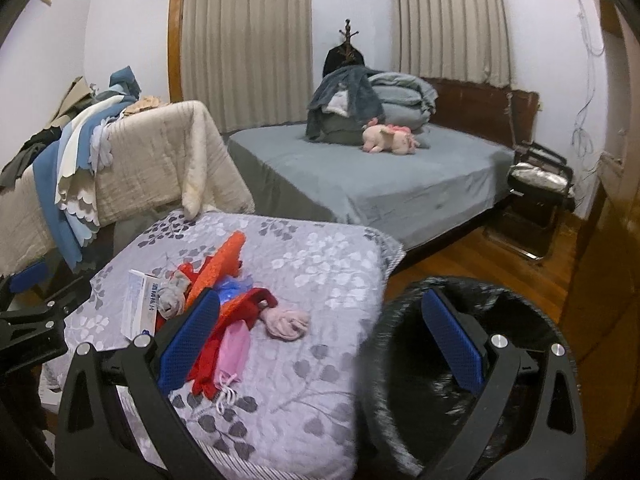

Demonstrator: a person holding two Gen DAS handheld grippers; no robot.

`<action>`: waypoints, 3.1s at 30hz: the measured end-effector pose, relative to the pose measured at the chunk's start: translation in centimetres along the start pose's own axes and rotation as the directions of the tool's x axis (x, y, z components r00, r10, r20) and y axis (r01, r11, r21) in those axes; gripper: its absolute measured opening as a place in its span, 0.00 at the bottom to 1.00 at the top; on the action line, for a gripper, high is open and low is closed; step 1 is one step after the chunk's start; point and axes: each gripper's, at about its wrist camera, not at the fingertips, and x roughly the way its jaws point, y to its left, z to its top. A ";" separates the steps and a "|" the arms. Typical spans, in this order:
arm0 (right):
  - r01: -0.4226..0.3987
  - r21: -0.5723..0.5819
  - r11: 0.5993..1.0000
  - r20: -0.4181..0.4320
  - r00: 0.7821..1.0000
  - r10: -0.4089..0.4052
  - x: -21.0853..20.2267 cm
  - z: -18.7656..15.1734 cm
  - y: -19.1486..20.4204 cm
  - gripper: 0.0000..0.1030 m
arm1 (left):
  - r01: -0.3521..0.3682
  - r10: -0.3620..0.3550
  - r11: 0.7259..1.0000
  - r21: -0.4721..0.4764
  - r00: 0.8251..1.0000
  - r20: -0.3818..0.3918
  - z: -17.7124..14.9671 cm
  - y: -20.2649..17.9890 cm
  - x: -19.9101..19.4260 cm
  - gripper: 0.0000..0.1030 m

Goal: Collect trash
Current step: 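Grasp the white printed box with the left tool while the right tool grasps the pink cloth, then carry the box and pink cloth to the black bin and release both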

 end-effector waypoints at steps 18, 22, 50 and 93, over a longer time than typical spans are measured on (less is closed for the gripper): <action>0.006 -0.057 0.998 -0.200 0.980 -0.018 14.2 -3.7 2.7 0.74 | -0.002 -0.004 0.999 -0.040 0.991 -0.136 -2.2 4.0 12.1 0.86; -0.006 -0.065 0.998 -0.231 0.973 -0.010 15.9 -4.1 2.8 0.74 | 0.023 -0.028 0.999 -0.038 0.989 -0.147 -2.5 3.8 13.3 0.86; -0.082 -0.033 0.996 -0.270 0.960 0.070 15.7 -3.8 2.6 0.47 | 0.097 -0.119 0.987 -0.125 0.976 -0.182 -3.2 5.0 14.3 0.54; 0.327 0.198 0.924 -0.138 0.943 -0.304 -1.5 -6.7 -19.9 0.48 | 0.660 -0.634 0.731 0.176 0.751 -0.184 2.9 -26.5 5.6 0.54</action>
